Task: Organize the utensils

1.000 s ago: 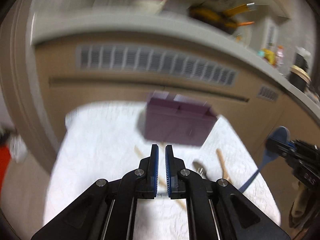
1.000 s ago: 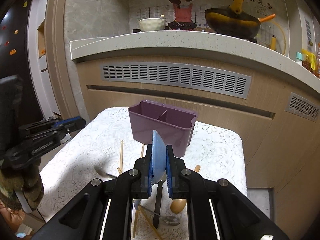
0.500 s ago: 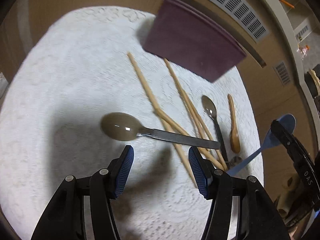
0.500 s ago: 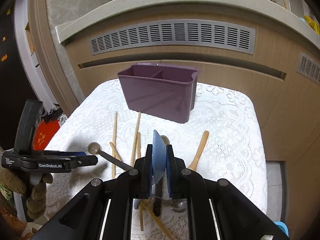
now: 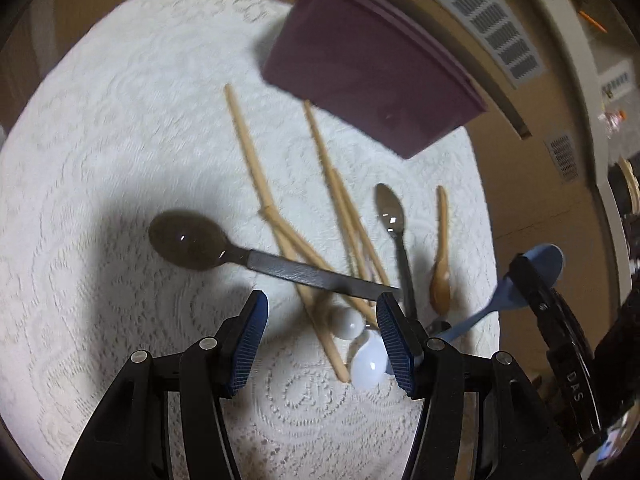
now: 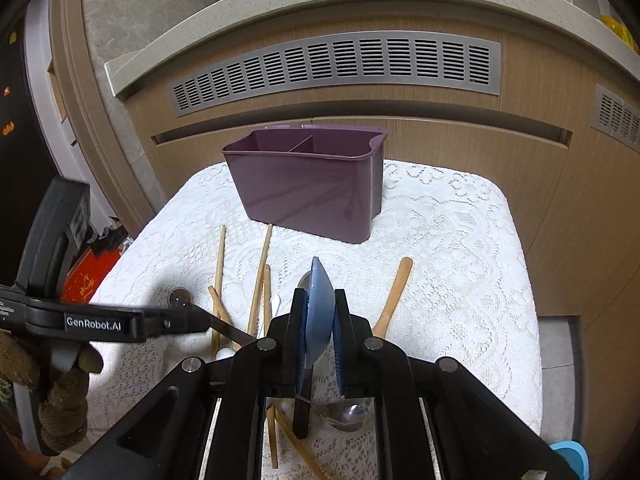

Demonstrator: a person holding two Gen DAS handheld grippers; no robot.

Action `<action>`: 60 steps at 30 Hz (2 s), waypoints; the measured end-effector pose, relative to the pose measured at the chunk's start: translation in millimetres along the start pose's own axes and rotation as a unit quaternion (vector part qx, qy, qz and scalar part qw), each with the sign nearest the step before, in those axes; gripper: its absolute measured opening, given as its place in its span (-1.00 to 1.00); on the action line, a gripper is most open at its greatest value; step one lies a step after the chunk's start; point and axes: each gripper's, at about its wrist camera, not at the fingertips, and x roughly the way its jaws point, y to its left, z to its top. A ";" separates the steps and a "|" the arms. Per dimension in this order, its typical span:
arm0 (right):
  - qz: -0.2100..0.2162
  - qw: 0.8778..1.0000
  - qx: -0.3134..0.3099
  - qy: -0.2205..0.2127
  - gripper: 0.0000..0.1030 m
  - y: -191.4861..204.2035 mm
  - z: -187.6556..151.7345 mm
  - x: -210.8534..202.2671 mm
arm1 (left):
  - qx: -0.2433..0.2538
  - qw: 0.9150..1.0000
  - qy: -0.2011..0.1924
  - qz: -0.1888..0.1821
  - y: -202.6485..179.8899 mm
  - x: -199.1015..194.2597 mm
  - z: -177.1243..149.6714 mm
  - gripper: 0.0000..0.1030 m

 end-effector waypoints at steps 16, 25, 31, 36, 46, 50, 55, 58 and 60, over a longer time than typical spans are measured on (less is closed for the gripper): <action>-0.002 1.000 0.024 0.016 -0.73 -16.7 -4.2 18.7 | 0.056 0.992 -0.101 0.060 10.1 14.0 52.1 0.11; 0.004 0.999 0.014 0.051 -0.72 -12.5 -0.6 58.3 | -0.039 0.987 -0.115 0.105 44.6 -1.4 59.9 0.27; 0.011 0.998 0.017 0.065 -0.72 -13.4 -1.0 77.7 | 0.027 0.979 -0.121 0.161 22.1 24.3 78.4 0.27; 0.002 0.997 0.015 0.070 -0.71 -16.8 -3.0 77.8 | 0.093 0.964 -0.158 0.194 11.0 34.4 73.4 -0.25; -0.007 0.997 0.012 0.076 -0.18 -14.5 -4.4 75.6 | 0.148 0.966 -0.180 0.115 7.8 -12.8 26.2 -0.30; -0.011 0.996 0.012 0.087 -0.16 -7.3 -8.4 80.4 | 0.168 0.958 -0.208 0.109 -1.6 -35.0 12.8 -0.31; -0.051 0.993 0.006 0.108 -0.15 4.1 -8.3 96.1 | 0.191 0.949 -0.228 0.106 -10.3 -47.6 -1.5 -0.32; -0.082 0.989 0.006 0.120 -0.15 5.8 -5.7 107.2 | 0.182 0.953 -0.225 0.094 -5.3 -50.6 -2.0 -0.32; -0.085 0.989 0.005 0.122 -0.26 7.0 -5.7 109.1 | 0.180 0.953 -0.227 0.090 -3.4 -53.2 -4.5 -0.32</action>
